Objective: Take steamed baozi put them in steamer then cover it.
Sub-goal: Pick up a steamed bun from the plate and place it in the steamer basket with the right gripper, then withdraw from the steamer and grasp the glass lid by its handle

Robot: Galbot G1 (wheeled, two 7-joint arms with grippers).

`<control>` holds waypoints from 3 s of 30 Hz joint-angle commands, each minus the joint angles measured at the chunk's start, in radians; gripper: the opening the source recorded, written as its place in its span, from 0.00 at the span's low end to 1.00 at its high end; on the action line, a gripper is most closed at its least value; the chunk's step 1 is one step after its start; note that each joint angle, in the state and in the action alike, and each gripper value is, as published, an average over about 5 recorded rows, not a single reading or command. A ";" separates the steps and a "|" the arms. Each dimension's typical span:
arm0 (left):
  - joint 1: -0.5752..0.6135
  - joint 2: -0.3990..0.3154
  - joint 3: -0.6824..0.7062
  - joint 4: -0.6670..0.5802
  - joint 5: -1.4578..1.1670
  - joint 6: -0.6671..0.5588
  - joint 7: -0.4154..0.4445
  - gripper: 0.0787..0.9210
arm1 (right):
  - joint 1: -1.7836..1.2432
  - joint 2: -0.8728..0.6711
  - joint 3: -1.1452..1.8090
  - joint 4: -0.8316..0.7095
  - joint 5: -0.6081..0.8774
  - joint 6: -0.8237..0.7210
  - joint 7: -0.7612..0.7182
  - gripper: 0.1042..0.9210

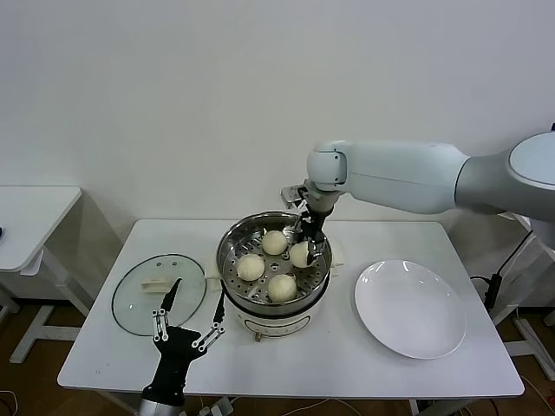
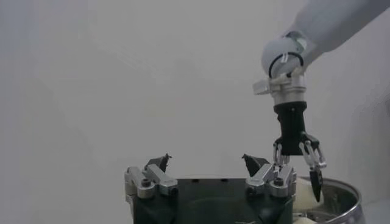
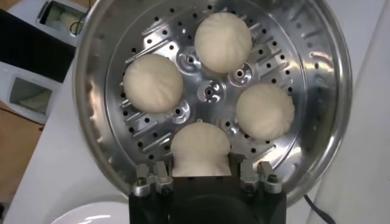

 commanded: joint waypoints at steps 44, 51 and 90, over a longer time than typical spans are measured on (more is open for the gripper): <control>-0.211 0.019 -0.036 0.047 0.248 0.147 -0.127 0.88 | -0.691 -0.607 0.853 0.463 -0.017 0.468 1.656 0.88; -0.260 0.012 -0.056 0.151 0.427 0.142 -0.148 0.88 | -1.203 -0.510 1.382 0.432 -0.170 0.544 1.703 0.88; -0.464 0.114 -0.175 0.733 1.172 0.222 -0.170 0.88 | -1.890 -0.068 2.071 0.367 -0.388 0.642 1.478 0.88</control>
